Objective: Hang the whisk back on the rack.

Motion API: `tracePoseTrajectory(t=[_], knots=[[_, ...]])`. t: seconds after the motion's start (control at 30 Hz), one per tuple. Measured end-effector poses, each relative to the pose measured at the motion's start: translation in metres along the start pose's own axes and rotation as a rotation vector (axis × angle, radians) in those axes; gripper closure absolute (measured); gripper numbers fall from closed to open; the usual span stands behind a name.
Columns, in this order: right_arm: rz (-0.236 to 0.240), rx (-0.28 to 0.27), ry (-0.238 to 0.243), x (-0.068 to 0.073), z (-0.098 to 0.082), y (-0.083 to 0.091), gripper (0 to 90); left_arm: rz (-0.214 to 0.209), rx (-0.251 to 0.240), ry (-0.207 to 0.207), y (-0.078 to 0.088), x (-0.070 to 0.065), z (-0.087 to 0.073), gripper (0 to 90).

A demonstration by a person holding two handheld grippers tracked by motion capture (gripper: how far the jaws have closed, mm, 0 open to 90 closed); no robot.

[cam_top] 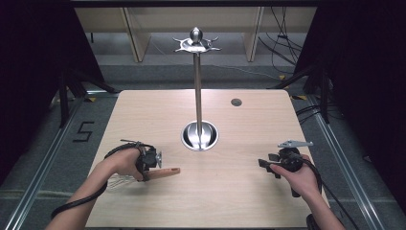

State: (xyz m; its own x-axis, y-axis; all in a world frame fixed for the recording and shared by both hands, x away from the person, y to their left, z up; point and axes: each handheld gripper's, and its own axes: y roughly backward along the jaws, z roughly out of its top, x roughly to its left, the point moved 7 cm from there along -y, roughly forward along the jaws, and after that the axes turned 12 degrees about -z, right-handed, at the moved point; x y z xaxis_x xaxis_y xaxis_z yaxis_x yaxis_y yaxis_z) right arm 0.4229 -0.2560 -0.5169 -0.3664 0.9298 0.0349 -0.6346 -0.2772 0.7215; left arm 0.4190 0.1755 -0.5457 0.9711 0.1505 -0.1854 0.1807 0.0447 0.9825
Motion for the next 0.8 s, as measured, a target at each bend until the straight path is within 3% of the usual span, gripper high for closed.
tracePoseTrajectory(t=[0.07,0.13,0.33,0.4,0.43,0.57,0.6,0.8], knots=[[-0.003,-0.001,-0.001,-0.001,0.0,0.0,45.1,-0.012,0.001,0.001,-0.002,0.001,0.001,60.1],[0.015,0.019,-0.035,0.001,-0.001,0.001,45.1,-0.003,-0.003,0.001,-0.003,0.003,0.002,62.5],[0.002,0.024,-0.033,0.001,-0.001,0.003,45.1,-0.026,0.007,0.003,-0.004,0.004,0.004,66.2],[-0.004,0.0,-0.005,0.0,0.0,0.002,45.1,-0.029,0.01,0.006,-0.004,0.004,0.005,66.9],[0.017,-0.014,-0.004,0.001,0.001,0.0,45.1,-0.031,0.008,0.007,-0.004,0.004,0.005,67.3],[-0.004,-0.004,0.0,-0.001,0.0,0.002,45.1,-0.052,0.008,0.009,-0.003,0.001,0.003,68.2],[-0.004,0.013,-0.019,0.0,-0.001,0.003,45.1,-0.043,0.01,0.001,-0.002,0.001,0.003,68.2],[-0.005,0.002,-0.006,0.0,0.0,0.002,45.1,-0.03,-0.061,0.029,0.006,-0.004,0.002,68.4]])
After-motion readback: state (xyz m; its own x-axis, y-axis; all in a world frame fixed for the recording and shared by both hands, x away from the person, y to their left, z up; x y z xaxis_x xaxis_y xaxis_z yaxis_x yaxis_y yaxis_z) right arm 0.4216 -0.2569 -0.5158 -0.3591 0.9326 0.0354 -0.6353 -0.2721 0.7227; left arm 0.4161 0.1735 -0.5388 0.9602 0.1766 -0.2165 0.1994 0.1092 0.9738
